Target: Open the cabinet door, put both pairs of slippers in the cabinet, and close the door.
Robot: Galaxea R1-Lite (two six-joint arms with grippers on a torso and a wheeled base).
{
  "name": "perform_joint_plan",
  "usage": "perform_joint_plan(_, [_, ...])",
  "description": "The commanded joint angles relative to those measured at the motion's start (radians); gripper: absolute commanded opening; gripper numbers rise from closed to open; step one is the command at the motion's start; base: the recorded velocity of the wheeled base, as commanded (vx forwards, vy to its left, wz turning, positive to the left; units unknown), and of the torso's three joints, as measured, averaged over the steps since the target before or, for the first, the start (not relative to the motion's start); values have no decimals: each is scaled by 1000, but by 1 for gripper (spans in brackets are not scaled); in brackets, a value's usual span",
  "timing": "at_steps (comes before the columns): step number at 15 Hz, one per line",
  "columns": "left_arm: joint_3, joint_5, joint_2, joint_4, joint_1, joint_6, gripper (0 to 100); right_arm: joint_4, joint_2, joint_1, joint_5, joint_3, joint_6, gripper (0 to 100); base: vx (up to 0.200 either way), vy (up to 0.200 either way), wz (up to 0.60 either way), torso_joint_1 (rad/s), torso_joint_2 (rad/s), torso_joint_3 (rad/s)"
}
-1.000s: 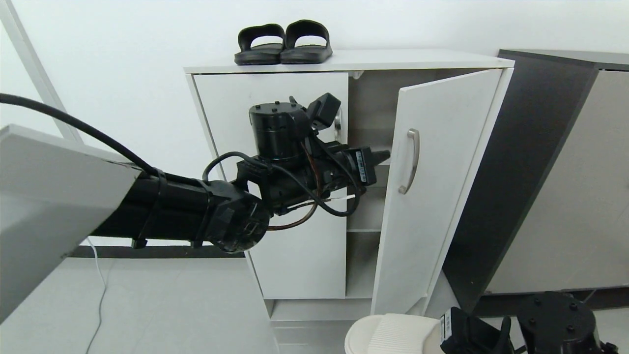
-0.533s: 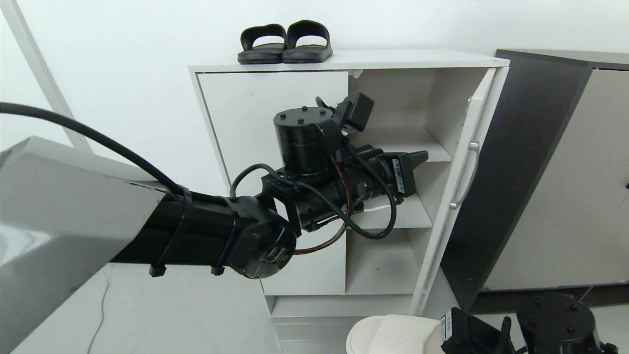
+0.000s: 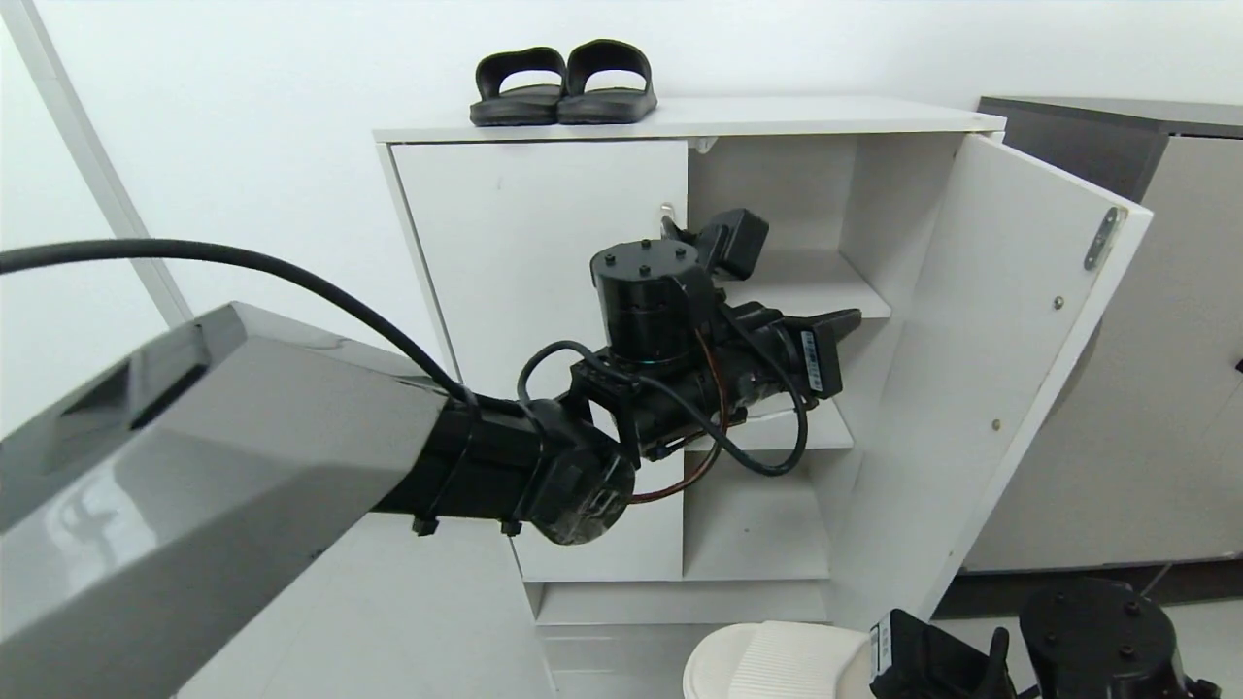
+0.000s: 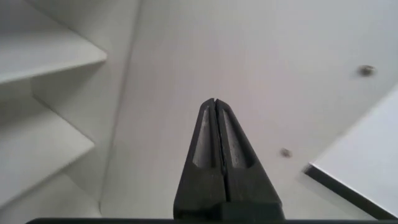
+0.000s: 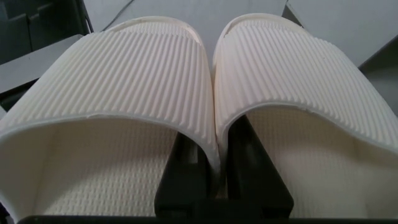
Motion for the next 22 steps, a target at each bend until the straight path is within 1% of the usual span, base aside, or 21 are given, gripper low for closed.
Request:
perform_joint_plan(1, [-1, 32, 29, -13, 3, 9, 0, -2, 2, -20, -13, -23, 4, 0, 0, 0, 0, 0, 0, 0])
perform_joint_plan(2, [46, 44, -25, -12, 25, 9, 0, -2, 8, -49, -36, -49, 10, 0, 0, 0, 0, 0, 0, 0])
perform_joint_plan(3, [106, 44, -97, -9, 53, 9, 0, -2, 35, -66, -76, -75, 14, 0, 0, 0, 0, 0, 0, 0])
perform_joint_plan(4, [172, 46, -169, 2, 79, 11, 0, -2, 58, -68, -144, -103, 33, 0, 0, 0, 0, 0, 0, 0])
perform_joint_plan(5, [238, 46, -244, 14, 102, 23, 0, -2, 70, -65, -222, -133, 73, 0, 0, 0, 0, 0, 0, 0])
perform_joint_plan(6, [321, 54, -349, 52, 131, 48, 0, -2, 81, -48, -300, -190, 136, 0, 0, 0, 0, 0, 0, 0])
perform_joint_plan(7, [376, 80, -436, 106, 151, 75, 0, 3, 90, -37, -357, -238, 175, 0, 0, 0, 0, 0, 0, 0])
perform_joint_plan(8, [376, 80, -436, 106, 151, 75, 0, 3, 90, -37, -357, -238, 175, 0, 0, 0, 0, 0, 0, 0])
perform_joint_plan(9, [477, 245, -651, 278, 172, 144, 0, 41, 119, -31, -523, -340, 208, 0, 0, 0, 0, 0, 0, 0])
perform_joint_plan(11, [569, 443, -847, 414, 172, 203, 0, 107, 148, -33, -642, -439, 257, 0, 0, 0, 0, 0, 0, 0])
perform_joint_plan(12, [608, 552, -947, 465, 181, 232, 0, 148, 160, -33, -708, -491, 284, 0, 0, 0, 0, 0, 0, 0])
perform_joint_plan(13, [645, 647, -1040, 503, 201, 256, 0, 197, 174, -33, -768, -543, 303, 0, 0, 0, 0, 0, 0, 0])
perform_joint_plan(14, [681, 686, -1119, 530, 266, 281, 0, 227, 179, -34, -811, -572, 317, 0, 0, 0, 0, 0, 0, 0])
perform_joint_plan(15, [741, 687, -1229, 572, 402, 295, 0, 250, 186, -37, -860, -603, 326, 0, 0, 0, 0, 0, 0, 0])
perform_joint_plan(16, [798, 689, -1321, 602, 479, 292, 0, 251, 189, -40, -894, -609, 326, 0, 0, 0, 0, 0, 0, 0])
perform_joint_plan(17, [876, 689, -1410, 622, 540, 284, 0, 251, 189, -43, -909, -615, 324, 0, 0, 0, 0, 0, 0, 0])
perform_joint_plan(19, [1085, 686, -1606, 629, 695, 281, 0, 251, 179, -48, -929, -613, 324, 0, 0, 0, 0, 0, 0, 0])
perform_joint_plan(20, [1180, 679, -1675, 631, 735, 281, 0, 251, 180, -53, -935, -623, 323, 0, 0, 0, 0, 0, 0, 0])
perform_joint_plan(21, [1267, 678, -1758, 632, 757, 279, 0, 251, 180, -54, -937, -613, 323, 0, 0, 0, 0, 0, 0, 0])
perform_joint_plan(22, [1310, 676, -1806, 634, 769, 281, 0, 248, 180, -54, -937, -601, 323, 0, 0, 0, 0, 0, 0, 0])
